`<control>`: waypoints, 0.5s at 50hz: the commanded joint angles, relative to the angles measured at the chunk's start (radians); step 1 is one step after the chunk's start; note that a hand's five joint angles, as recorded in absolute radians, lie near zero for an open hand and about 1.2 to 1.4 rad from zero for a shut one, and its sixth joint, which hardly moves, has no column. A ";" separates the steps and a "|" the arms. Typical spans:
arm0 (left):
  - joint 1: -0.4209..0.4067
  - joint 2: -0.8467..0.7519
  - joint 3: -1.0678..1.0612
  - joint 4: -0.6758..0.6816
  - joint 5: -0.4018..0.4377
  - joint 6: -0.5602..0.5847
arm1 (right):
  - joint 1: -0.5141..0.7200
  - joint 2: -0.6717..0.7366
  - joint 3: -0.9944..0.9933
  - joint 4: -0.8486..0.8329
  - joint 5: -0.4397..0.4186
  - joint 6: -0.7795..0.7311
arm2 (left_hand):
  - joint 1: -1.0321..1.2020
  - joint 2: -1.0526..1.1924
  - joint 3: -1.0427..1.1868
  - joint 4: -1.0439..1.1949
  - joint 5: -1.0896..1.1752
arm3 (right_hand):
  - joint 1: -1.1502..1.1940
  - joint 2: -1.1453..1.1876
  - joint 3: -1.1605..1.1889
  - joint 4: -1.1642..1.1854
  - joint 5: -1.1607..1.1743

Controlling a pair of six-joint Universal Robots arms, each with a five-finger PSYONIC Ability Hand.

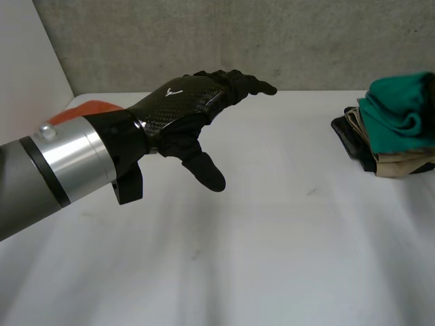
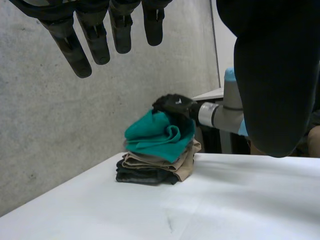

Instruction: Fold the laundry.

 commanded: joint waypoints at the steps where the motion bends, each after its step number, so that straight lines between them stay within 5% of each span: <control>1: -0.009 0.026 0.009 -0.012 -0.002 0.000 | -0.027 -0.246 0.116 0.143 -0.014 0.091 | -0.001 -0.033 -0.036 -0.027 -0.051 | -0.175 -0.039 -0.037 -0.039 -0.096; 7: -0.009 0.053 -0.004 -0.010 -0.001 -0.006 | -0.107 -0.328 0.096 0.452 0.050 0.039 | -0.001 -0.033 -0.036 -0.027 -0.051 | -0.175 -0.039 -0.037 -0.039 -0.096; 12: -0.006 0.070 -0.008 0.002 -0.004 -0.008 | -0.164 -0.329 -0.017 0.641 0.206 -0.160 | -0.001 -0.033 -0.036 -0.027 -0.051 | -0.175 -0.039 -0.037 -0.039 -0.096; 18: -0.005 0.082 0.031 0.042 -0.028 -0.037 | -0.124 -0.370 -0.123 0.431 0.326 -0.259 | -0.001 -0.033 -0.036 -0.027 -0.051 | -0.175 -0.039 -0.037 -0.039 -0.096; 25: -0.003 0.084 0.149 0.087 -0.138 -0.140 | 0.072 -0.531 0.023 0.006 0.257 -0.211 | -0.001 -0.033 -0.036 -0.027 -0.051 | -0.175 -0.039 -0.037 -0.039 -0.096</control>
